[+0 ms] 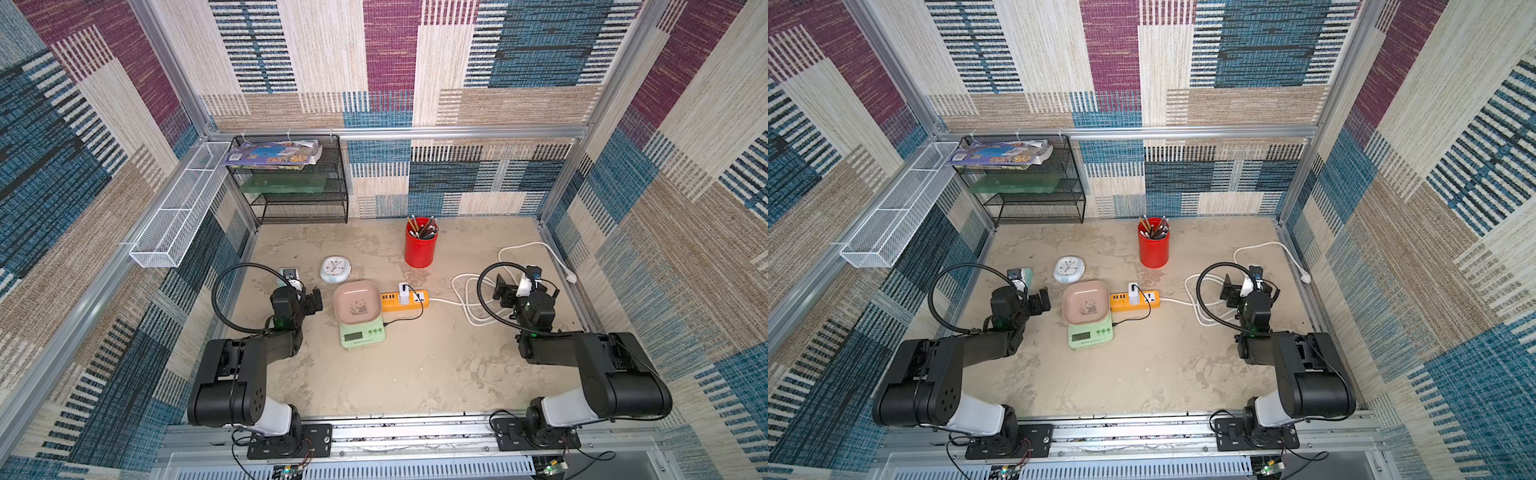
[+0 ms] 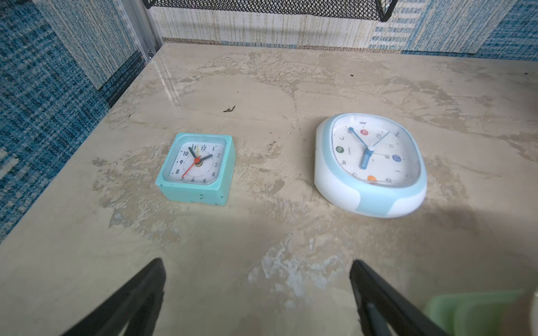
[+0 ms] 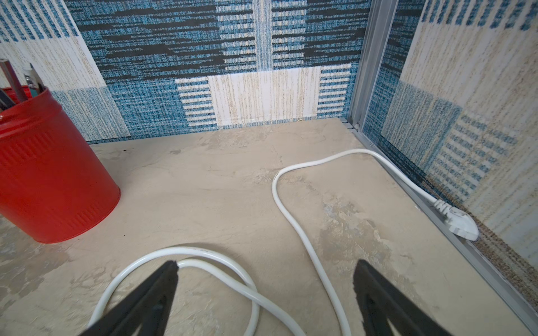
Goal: Charge the electronic scale
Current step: Reset both arms
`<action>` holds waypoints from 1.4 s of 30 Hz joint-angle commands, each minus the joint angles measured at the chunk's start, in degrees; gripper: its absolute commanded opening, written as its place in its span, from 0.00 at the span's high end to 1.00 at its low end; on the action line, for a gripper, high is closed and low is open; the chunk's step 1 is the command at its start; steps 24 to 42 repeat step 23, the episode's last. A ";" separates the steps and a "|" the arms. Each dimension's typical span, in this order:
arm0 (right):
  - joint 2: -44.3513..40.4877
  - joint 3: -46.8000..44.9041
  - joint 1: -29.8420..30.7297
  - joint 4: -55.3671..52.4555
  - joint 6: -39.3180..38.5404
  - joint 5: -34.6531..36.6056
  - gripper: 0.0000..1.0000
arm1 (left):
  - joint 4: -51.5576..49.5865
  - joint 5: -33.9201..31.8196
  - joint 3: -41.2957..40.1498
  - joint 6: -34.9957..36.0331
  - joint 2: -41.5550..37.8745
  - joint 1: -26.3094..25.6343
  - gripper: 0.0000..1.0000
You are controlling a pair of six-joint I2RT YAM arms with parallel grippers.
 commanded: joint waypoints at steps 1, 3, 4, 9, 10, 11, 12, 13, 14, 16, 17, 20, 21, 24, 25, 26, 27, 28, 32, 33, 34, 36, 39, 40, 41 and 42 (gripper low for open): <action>-2.26 -5.71 0.27 11.79 -0.91 -1.67 0.05 | 9.92 1.36 -4.32 1.12 -1.49 0.10 0.01; -2.93 -6.88 -0.24 12.93 0.82 0.73 0.05 | 10.23 1.34 -4.65 1.12 -1.63 0.10 0.01; -2.68 -6.26 -0.60 12.07 1.13 0.68 0.05 | 8.74 1.43 -3.53 1.12 -1.27 0.10 0.01; 0.78 1.74 0.02 1.36 0.45 1.43 0.05 | -2.14 -0.47 4.05 0.27 1.44 0.06 0.01; 1.24 2.96 0.12 -0.82 0.46 1.57 0.05 | -3.32 -0.61 4.81 0.26 1.78 0.06 0.01; 0.71 1.97 0.07 0.60 0.57 1.68 0.05 | -2.73 -0.50 4.37 0.16 1.44 0.10 0.01; 0.86 1.88 0.20 0.99 0.86 2.75 0.05 | -2.18 -0.72 4.23 0.15 1.67 0.10 0.01; 1.04 2.52 0.28 -0.05 0.98 3.32 0.05 | -3.21 -0.69 4.55 0.16 1.54 0.10 0.01; 0.86 2.06 0.31 0.58 0.94 3.34 0.05 | -2.64 -0.76 4.40 0.15 1.55 0.04 0.01; 0.95 2.43 0.34 0.11 1.10 3.92 0.05 | -2.95 -0.69 4.55 0.20 1.61 0.06 0.01; 0.82 2.40 0.34 -0.01 1.17 3.95 0.05 | -2.56 -0.68 4.39 0.15 1.62 0.10 0.01; 0.95 2.46 0.34 0.09 1.07 3.94 0.05 | -2.73 -0.72 4.42 0.15 1.60 0.09 0.01; 0.85 2.41 0.34 0.15 1.07 3.95 0.05 | -2.76 -0.74 4.46 0.15 1.62 0.10 0.01; 0.72 2.15 0.34 0.34 1.16 4.19 0.05 | -2.58 -0.68 4.29 0.15 1.48 0.10 0.01; 0.72 2.15 0.34 0.34 1.16 4.19 0.05 | -2.58 -0.68 4.29 0.15 1.48 0.10 0.01; 0.72 2.15 0.34 0.34 1.16 4.19 0.05 | -2.58 -0.68 4.29 0.15 1.48 0.10 0.01; 0.72 2.15 0.34 0.34 1.16 4.19 0.05 | -2.58 -0.68 4.29 0.15 1.48 0.10 0.01; 0.72 2.15 0.34 0.34 1.16 4.19 0.05 | -2.58 -0.68 4.29 0.15 1.48 0.10 0.01; 0.72 2.15 0.34 0.34 1.16 4.19 0.05 | -2.58 -0.68 4.29 0.15 1.48 0.10 0.01; 0.72 2.15 0.34 0.34 1.16 4.19 0.05 | -2.58 -0.68 4.29 0.15 1.48 0.10 0.01; 0.72 2.15 0.34 0.34 1.16 4.19 0.05 | -2.58 -0.68 4.29 0.15 1.48 0.10 0.01; 0.72 2.15 0.34 0.34 1.16 4.19 0.05 | -2.58 -0.68 4.29 0.15 1.48 0.10 0.01; 0.72 2.15 0.34 0.34 1.16 4.19 0.05 | -2.58 -0.68 4.29 0.15 1.48 0.10 0.01; 0.72 2.15 0.34 0.34 1.16 4.19 0.05 | -2.58 -0.68 4.29 0.15 1.48 0.10 0.01; 0.72 2.15 0.34 0.34 1.16 4.19 0.05 | -2.58 -0.68 4.29 0.15 1.48 0.10 0.01; 0.72 2.15 0.34 0.34 1.16 4.19 0.05 | -2.58 -0.68 4.29 0.15 1.48 0.10 0.01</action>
